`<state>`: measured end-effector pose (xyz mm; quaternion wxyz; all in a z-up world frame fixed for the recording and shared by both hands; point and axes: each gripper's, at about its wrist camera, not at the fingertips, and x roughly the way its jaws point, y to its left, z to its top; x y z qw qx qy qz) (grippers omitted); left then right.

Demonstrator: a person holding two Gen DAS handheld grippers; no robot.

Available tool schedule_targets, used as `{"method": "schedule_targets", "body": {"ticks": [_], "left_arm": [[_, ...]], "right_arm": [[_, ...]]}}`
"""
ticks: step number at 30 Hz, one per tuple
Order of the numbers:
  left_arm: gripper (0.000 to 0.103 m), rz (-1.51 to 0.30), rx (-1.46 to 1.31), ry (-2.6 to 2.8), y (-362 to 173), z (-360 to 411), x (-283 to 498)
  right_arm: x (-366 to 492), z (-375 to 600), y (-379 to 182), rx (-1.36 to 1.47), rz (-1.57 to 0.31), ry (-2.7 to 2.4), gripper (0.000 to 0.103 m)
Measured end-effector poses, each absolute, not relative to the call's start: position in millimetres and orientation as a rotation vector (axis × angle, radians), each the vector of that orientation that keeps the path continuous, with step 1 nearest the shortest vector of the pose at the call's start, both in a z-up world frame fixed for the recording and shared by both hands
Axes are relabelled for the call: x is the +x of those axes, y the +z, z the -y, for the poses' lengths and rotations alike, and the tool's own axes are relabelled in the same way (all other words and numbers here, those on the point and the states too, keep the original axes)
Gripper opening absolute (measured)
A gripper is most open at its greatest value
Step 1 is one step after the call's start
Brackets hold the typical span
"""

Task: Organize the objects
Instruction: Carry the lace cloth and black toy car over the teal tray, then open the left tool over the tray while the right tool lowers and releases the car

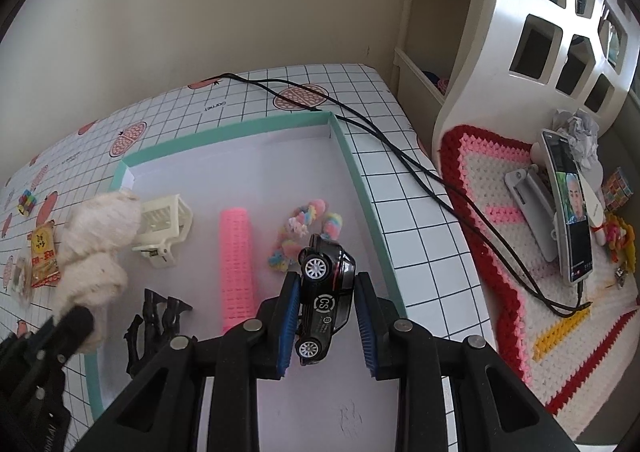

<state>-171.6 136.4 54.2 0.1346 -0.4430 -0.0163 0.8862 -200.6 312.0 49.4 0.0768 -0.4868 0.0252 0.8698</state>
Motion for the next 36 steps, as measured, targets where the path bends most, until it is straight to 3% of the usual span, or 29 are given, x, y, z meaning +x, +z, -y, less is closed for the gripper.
{"method": "schedule_targets", "body": {"ticks": [17,22,36], "left_arm": [[0.009,0.063,-1.367,2.521,45.2,-135.5,-174.0],[0.028,0.069,-1.35,2.519,51.3,-133.6,-173.0],[0.032,0.135,-1.231,2.591,78.2,-122.4,-169.4]], "right_arm": [[-201.5,-319.9,47.5,-1.447,-0.169,2.614,0.031],[-200.7,-322.0,49.5,-1.435,-0.189,2.62,0.04],[-197.8,-318.6,62.6,-1.379,-0.176,2.665,0.04]]}}
